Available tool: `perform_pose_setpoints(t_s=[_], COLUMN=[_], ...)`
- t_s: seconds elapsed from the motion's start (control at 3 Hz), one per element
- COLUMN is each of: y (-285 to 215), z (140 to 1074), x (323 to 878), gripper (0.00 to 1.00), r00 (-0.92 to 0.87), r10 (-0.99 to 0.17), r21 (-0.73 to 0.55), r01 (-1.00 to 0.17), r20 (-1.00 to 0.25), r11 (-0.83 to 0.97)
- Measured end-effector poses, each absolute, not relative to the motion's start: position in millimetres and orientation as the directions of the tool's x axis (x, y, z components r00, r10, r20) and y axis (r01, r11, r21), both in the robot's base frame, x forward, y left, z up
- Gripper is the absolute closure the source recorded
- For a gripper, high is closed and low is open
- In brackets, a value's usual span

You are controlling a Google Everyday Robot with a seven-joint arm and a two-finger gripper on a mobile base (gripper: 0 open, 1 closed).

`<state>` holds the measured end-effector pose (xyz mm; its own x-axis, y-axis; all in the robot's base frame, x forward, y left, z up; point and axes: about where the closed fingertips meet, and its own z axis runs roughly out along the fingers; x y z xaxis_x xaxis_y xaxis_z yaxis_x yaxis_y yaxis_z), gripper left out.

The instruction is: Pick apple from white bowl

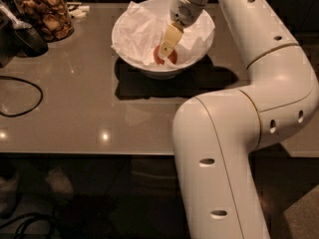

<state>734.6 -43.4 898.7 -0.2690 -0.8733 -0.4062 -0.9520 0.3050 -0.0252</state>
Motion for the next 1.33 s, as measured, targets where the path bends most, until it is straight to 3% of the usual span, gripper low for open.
perform_pose_setpoints(t_s=[1.33], y=[-45.6], z=[867.2], x=[732.4], gripper=[0.19], r00=[-0.291], r10=[-0.881], r21=[0.039], r01=[-0.954], r20=[-0.373], r11=[0.299])
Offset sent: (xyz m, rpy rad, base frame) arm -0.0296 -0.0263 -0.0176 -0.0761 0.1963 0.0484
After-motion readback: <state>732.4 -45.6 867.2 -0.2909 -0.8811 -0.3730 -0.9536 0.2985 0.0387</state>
